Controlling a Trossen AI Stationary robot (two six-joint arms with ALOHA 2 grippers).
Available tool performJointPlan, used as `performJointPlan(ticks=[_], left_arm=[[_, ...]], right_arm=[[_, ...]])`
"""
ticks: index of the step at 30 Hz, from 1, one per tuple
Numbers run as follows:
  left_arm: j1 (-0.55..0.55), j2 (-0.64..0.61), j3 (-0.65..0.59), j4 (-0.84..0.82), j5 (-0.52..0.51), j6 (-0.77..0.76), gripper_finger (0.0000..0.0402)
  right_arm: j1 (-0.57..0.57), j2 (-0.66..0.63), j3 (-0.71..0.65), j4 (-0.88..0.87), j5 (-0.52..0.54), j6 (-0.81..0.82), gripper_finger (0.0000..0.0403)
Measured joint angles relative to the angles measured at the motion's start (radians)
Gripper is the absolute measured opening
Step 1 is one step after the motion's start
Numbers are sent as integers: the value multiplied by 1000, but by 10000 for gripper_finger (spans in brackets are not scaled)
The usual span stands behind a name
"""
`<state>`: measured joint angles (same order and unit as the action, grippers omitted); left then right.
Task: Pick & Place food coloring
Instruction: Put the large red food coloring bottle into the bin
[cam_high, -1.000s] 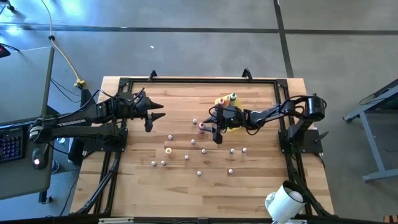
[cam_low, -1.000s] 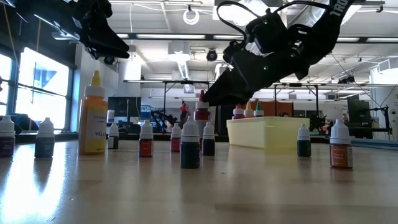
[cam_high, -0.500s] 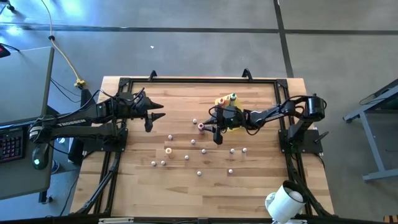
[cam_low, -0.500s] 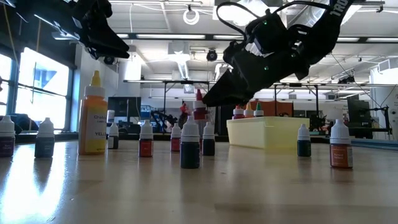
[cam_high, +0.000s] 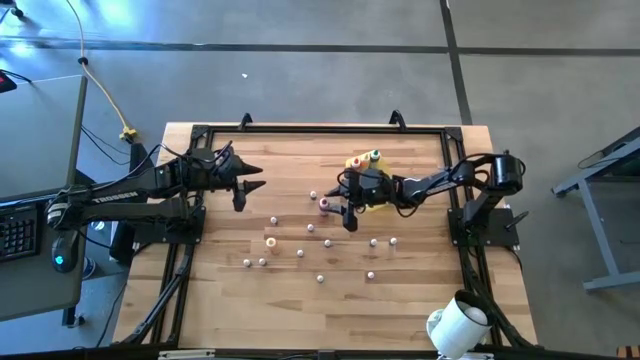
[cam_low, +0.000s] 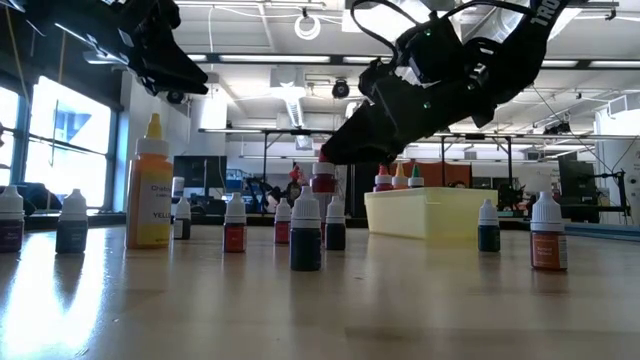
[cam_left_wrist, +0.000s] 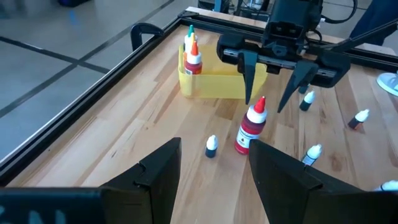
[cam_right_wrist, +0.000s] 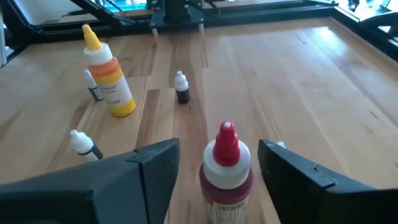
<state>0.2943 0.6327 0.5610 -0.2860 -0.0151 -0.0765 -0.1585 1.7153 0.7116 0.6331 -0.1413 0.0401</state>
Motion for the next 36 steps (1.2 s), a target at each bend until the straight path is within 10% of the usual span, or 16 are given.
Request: performJointPlan(ticks=[26,36], left_arm=[[0,0,0,52,2,0,186],[0,0,0,52,5,0,186]], right_arm=[[-2,89,58,-17,26,-20,226],[-5,89,58,-30,21,-14,168]])
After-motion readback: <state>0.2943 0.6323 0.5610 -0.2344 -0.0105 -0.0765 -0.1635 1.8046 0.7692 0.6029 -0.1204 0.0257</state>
